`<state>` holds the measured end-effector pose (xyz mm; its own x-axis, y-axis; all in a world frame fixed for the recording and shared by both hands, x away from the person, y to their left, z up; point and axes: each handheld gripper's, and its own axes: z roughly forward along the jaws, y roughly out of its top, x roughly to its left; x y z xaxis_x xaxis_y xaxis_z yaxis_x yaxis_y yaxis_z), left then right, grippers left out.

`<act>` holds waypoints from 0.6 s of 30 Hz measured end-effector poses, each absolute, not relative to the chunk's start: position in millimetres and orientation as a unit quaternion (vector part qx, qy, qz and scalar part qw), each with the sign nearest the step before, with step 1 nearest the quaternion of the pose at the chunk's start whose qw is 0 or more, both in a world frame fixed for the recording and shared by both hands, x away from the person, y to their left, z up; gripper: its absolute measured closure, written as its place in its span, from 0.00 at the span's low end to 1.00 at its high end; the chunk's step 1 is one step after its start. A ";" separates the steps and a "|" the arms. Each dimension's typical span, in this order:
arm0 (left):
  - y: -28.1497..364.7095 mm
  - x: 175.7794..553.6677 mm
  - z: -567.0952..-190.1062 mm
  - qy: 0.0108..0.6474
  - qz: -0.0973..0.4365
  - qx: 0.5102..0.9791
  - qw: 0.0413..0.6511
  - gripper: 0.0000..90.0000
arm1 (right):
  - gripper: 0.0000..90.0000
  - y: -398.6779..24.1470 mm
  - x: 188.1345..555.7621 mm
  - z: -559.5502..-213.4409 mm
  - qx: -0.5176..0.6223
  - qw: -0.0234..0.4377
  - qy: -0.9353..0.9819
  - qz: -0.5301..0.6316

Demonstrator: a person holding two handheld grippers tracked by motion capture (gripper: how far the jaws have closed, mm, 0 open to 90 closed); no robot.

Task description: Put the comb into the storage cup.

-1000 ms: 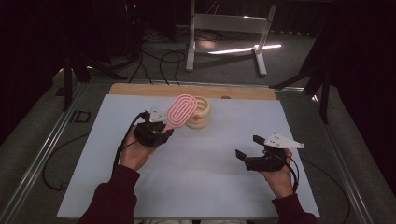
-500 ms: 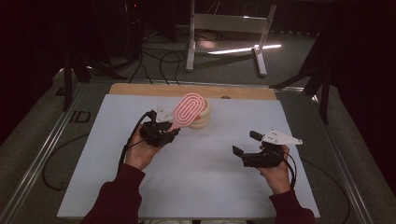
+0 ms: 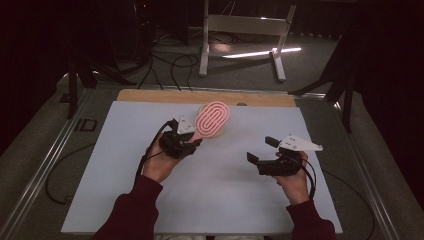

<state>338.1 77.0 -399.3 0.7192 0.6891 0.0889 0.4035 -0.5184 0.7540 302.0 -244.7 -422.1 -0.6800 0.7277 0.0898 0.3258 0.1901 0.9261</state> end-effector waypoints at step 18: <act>58.8 333.1 -403.7 0.287 0.192 0.859 0.378 0.78 | 0.09 -237.5 310.3 -413.4 0.350 0.160 0.740 0.552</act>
<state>333.1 58.8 -403.7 0.7620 0.6376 0.1132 0.3470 -0.5496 0.7600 310.3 -237.5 -413.4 -0.7035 0.6950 0.1486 0.3410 0.1466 0.9286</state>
